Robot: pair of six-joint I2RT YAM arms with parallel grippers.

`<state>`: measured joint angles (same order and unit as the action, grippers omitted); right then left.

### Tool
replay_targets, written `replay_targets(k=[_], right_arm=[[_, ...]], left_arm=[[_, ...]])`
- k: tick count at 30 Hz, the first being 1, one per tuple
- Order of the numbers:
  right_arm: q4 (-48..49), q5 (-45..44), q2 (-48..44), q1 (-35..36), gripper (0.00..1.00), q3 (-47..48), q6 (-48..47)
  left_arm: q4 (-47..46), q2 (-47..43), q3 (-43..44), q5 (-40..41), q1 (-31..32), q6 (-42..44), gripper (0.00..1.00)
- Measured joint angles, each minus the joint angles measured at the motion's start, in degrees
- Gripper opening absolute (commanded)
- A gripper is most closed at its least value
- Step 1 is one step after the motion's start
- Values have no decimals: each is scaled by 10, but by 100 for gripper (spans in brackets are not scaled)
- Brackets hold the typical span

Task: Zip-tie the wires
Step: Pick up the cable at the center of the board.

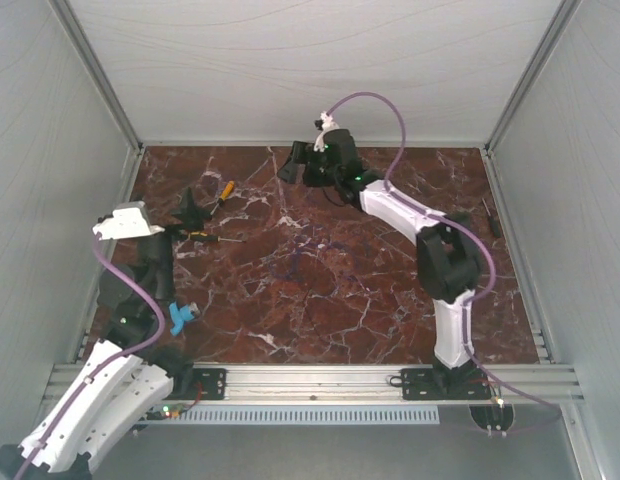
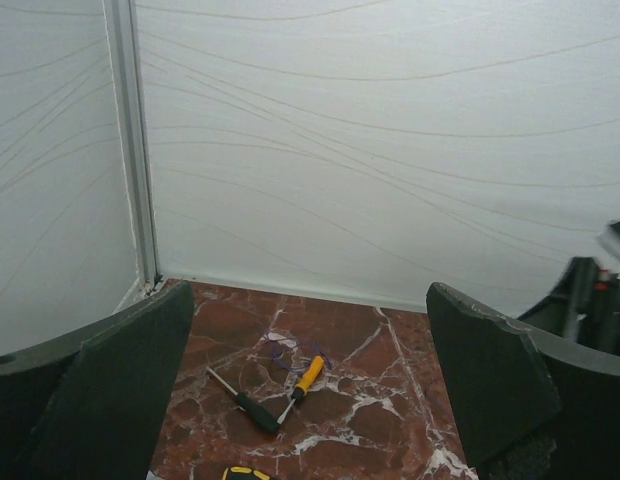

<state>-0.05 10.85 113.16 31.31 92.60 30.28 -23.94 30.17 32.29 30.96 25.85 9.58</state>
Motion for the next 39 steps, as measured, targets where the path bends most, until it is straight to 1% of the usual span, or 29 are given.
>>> replay_targets(k=[4,9,15,19,22,30,32,36,39], right_arm=[[-18,-21,90,1,77,68,3],[-42,-65,147,0,74,101,13],[-49,-108,182,-6,62,130,8],[-51,-121,195,-14,54,136,5],[-51,-121,207,-23,49,137,6],[-55,-104,256,-50,43,156,16],[-54,-97,265,-53,39,165,21],[-57,-83,274,-54,27,183,25],[-58,-72,279,-54,23,188,27]], left_arm=[[2,12,0,-7,-3,-3,100],[12,28,0,-20,-4,-6,100],[15,36,0,-33,-7,-8,100],[16,41,0,-39,-8,-10,100],[19,44,0,-42,-9,-12,100],[43,57,6,-57,-12,-22,100],[49,61,8,-61,-12,-24,100],[56,68,11,-66,-15,-27,100],[60,68,12,-68,-16,-28,100]])
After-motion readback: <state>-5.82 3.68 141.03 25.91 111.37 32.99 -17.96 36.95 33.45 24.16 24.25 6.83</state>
